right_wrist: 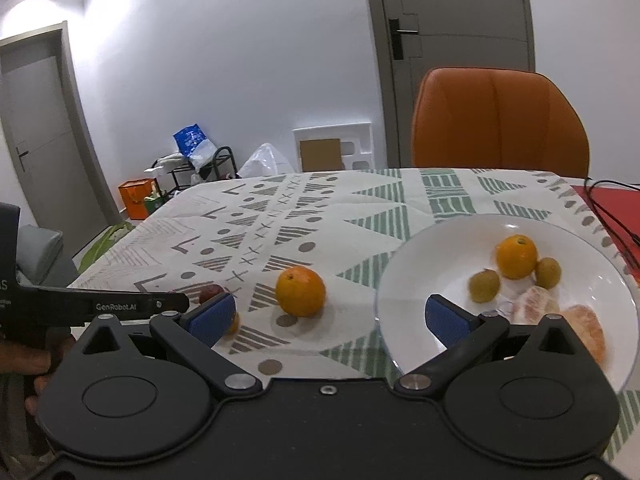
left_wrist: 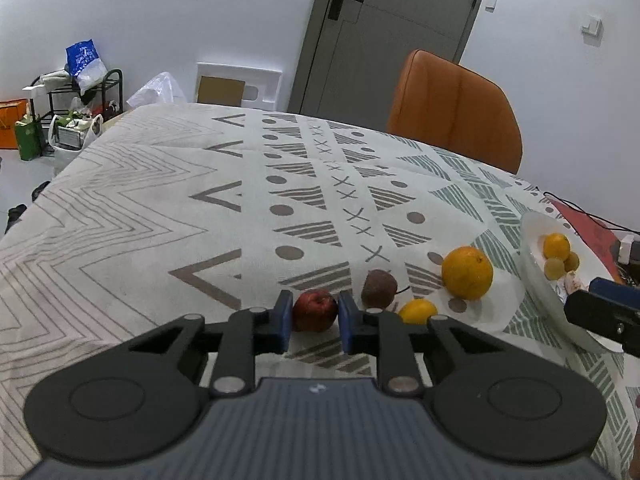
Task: Organize fruits
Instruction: 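Grasp a red plum with the left tool while the right tool grasps an orange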
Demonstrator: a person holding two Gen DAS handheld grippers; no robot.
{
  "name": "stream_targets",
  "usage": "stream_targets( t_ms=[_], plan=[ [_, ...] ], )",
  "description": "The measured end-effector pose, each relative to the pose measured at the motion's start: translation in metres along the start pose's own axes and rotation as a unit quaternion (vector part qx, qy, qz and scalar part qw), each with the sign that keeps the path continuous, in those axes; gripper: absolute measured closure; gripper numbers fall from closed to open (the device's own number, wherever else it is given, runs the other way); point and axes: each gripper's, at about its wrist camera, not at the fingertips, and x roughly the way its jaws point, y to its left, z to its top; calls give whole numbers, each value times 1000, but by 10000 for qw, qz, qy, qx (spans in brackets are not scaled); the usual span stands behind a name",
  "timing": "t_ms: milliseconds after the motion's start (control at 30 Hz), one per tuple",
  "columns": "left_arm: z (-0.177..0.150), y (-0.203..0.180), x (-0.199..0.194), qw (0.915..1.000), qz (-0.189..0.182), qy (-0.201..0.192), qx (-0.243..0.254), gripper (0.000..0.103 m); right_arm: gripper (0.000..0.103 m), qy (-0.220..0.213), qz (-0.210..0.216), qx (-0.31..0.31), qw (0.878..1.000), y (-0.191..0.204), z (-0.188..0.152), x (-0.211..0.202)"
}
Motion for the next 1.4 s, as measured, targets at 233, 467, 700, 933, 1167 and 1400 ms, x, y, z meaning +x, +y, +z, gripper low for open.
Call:
stream_targets(
  t_ms=[233, 467, 700, 933, 1167, 1400],
  plan=[
    [3, 7, -10, 9999, -20, -69, -89, 81, 12, 62, 224, -169, 9996, 14, 5, 12],
    [5, 13, -19, 9998, 63, -158, -142, 81, 18, 148, 357, -268, 9989, 24, 9, 24],
    [6, 21, -28, 9994, 167, -236, -212, 81, 22, 254, 348, -389, 9983, 32, 14, 39],
    [8, 30, -37, 9988, 248, -318, -263, 81, 29, 371, 216, -501, 9978, 37, 15, 54],
    [8, 36, -44, 9984, 301, -374, -295, 81, 40, 511, 87, -703, 9962, 41, 12, 63],
    [8, 36, -49, 9983, 304, -421, -276, 81, 88, 551, 9, -853, 9948, 43, 11, 59]
  ],
)
